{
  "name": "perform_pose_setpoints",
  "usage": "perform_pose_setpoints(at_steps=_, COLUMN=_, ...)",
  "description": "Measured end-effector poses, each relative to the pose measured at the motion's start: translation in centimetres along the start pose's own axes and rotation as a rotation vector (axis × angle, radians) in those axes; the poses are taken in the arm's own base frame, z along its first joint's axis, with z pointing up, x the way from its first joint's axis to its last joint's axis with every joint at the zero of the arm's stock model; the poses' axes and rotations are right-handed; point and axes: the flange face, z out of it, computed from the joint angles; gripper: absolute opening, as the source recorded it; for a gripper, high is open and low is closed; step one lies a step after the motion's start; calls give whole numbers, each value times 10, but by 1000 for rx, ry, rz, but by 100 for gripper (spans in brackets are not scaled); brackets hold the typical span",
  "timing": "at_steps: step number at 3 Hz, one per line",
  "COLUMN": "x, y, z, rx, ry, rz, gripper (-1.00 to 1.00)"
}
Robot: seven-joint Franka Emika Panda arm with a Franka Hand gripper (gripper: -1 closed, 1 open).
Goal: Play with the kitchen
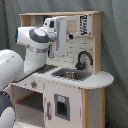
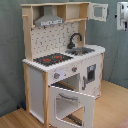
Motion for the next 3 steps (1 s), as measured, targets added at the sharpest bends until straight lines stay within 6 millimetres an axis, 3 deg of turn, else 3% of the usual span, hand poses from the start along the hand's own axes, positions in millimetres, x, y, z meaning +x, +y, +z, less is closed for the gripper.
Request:
perform_pose_setpoints(at_steps=1, x=20, y=-6, z=10, rx=32, ry=36, rz=-40, gripper=-100)
perform_pose_setpoints(at_steps=3, x=54, y=-40, z=32, rx=106, ry=89, rz=-134, gripper=-100)
